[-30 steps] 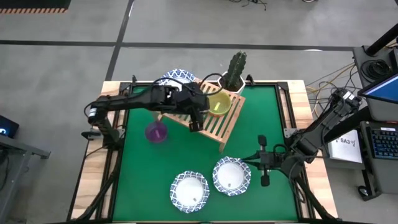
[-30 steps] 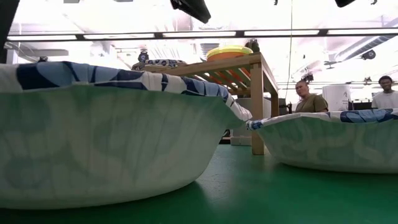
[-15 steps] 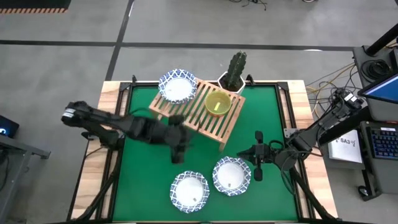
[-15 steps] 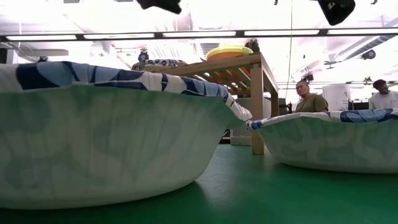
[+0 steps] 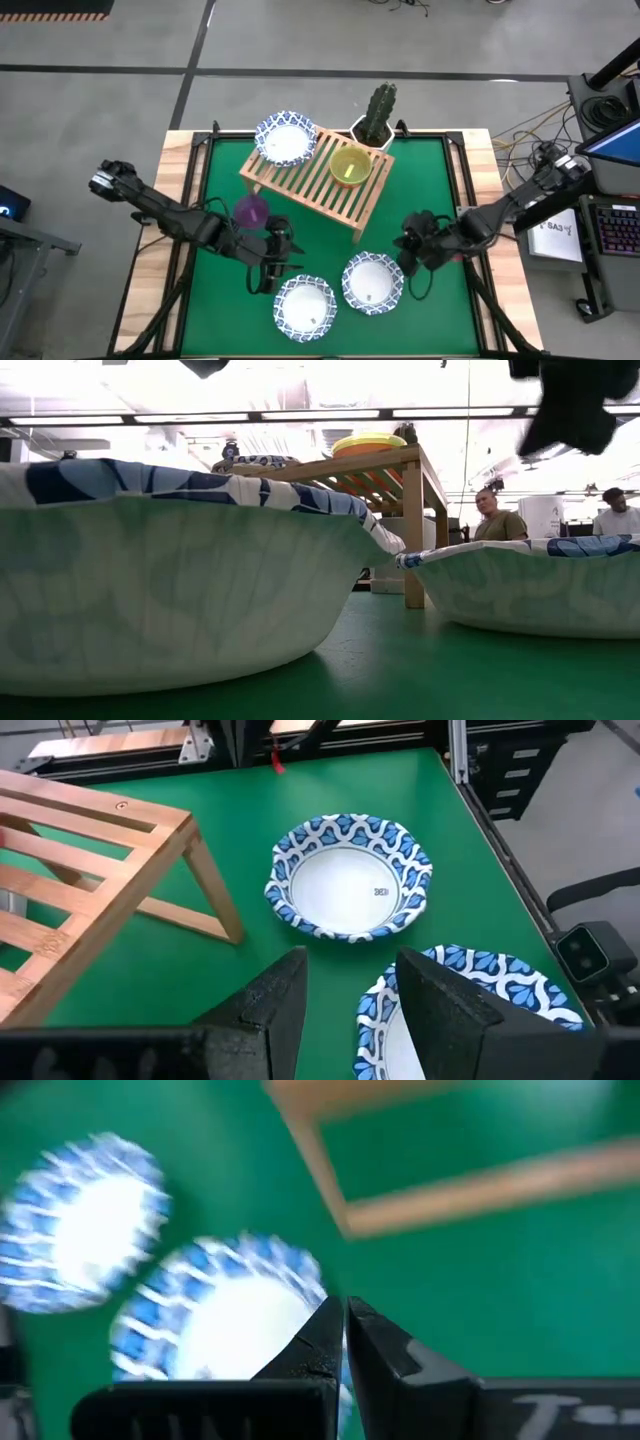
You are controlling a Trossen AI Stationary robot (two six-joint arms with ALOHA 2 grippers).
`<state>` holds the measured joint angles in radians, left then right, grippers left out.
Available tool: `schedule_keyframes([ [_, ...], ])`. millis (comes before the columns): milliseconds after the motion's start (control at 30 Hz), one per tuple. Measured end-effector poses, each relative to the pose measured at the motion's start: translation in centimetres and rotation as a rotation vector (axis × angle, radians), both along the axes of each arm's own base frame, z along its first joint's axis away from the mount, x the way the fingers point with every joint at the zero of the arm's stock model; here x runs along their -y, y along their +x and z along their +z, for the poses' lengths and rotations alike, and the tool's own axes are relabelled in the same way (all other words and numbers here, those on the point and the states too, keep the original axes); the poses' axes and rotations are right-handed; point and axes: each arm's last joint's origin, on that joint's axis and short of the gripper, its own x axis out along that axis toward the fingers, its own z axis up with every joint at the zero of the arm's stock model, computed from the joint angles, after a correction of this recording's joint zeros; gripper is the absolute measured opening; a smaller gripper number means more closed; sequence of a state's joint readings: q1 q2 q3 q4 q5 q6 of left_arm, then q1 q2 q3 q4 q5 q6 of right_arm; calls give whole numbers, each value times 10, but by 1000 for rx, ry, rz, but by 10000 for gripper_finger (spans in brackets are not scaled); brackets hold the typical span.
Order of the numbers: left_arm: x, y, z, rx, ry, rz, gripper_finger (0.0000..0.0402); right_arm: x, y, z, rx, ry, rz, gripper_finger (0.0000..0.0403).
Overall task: Place and stack bowls onto a shelf
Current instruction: Stack the blue and white bowl on top of the blue and white bowl on the shelf
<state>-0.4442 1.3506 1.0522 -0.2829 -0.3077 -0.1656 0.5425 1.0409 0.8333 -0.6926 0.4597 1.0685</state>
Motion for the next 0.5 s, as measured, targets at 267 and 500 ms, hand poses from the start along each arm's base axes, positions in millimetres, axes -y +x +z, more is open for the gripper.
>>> schedule_keyframes([
  [267,-2,0,0,18,99,18,138,-7,5,-17,-143,125,-19,58],
  [500,-4,1,1,33,174,64,138,-5,16,-32,-200,100,-87,148],
])
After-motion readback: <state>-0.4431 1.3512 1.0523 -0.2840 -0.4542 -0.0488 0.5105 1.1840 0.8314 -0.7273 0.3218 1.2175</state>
